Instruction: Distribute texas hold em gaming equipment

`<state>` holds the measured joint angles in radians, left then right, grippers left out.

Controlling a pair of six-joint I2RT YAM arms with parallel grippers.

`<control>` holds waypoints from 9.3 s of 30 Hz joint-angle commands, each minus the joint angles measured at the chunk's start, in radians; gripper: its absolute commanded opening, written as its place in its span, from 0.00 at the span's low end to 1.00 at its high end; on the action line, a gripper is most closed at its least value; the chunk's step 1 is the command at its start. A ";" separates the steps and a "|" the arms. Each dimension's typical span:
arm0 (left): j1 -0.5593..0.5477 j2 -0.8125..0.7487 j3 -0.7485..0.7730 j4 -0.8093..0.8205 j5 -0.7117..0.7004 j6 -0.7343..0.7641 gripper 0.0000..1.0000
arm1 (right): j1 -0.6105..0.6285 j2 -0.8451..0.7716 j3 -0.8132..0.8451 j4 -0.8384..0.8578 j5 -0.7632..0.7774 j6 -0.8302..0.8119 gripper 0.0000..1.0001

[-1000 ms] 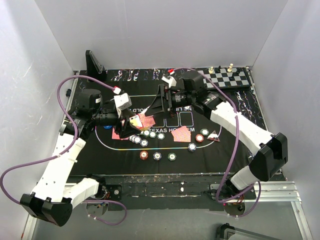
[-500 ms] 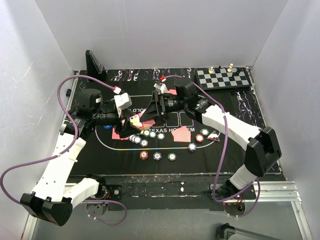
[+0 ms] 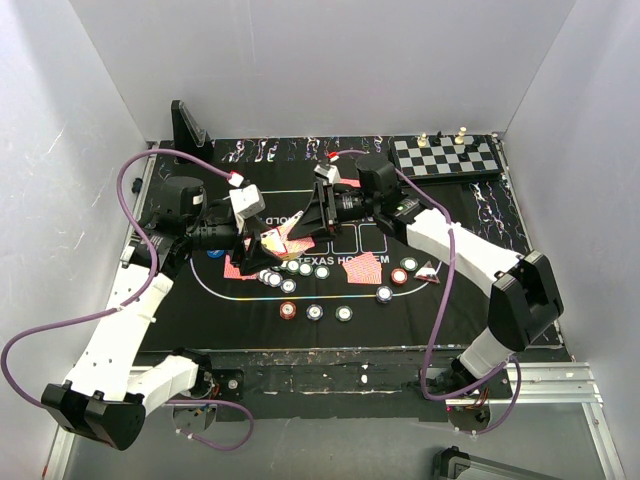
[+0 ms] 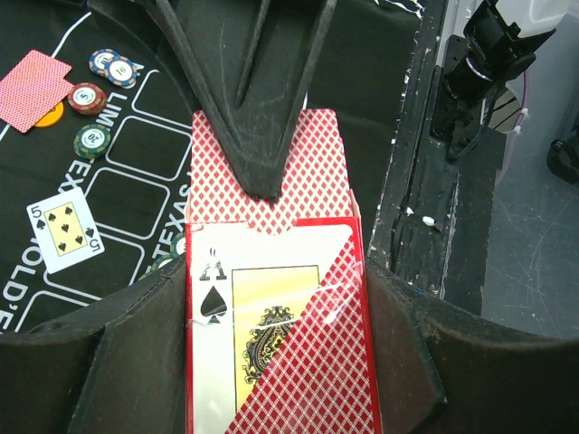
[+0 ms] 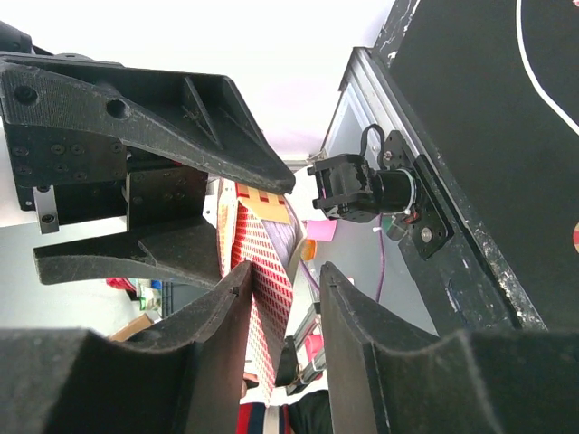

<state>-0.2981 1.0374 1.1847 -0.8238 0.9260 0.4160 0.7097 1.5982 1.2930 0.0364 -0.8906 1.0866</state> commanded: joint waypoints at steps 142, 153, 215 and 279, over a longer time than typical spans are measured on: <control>0.002 -0.134 0.081 -0.049 0.022 -0.040 0.00 | 0.215 0.865 0.873 -0.814 1.130 -0.801 0.81; 0.004 -0.126 0.064 -0.021 0.016 -0.046 0.00 | 0.180 0.812 0.848 -0.768 1.118 -0.800 0.81; 0.004 -0.030 0.056 0.072 0.005 -0.046 0.00 | 0.028 -0.140 0.161 -0.274 0.173 -0.200 0.91; 0.002 -0.088 0.046 0.066 0.005 -0.059 0.00 | -0.234 -0.202 0.247 -0.507 0.169 -0.346 0.07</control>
<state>-0.2977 0.9871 1.2114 -0.7773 0.9127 0.3481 0.5045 1.4124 1.4372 -0.4103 -0.7563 0.8188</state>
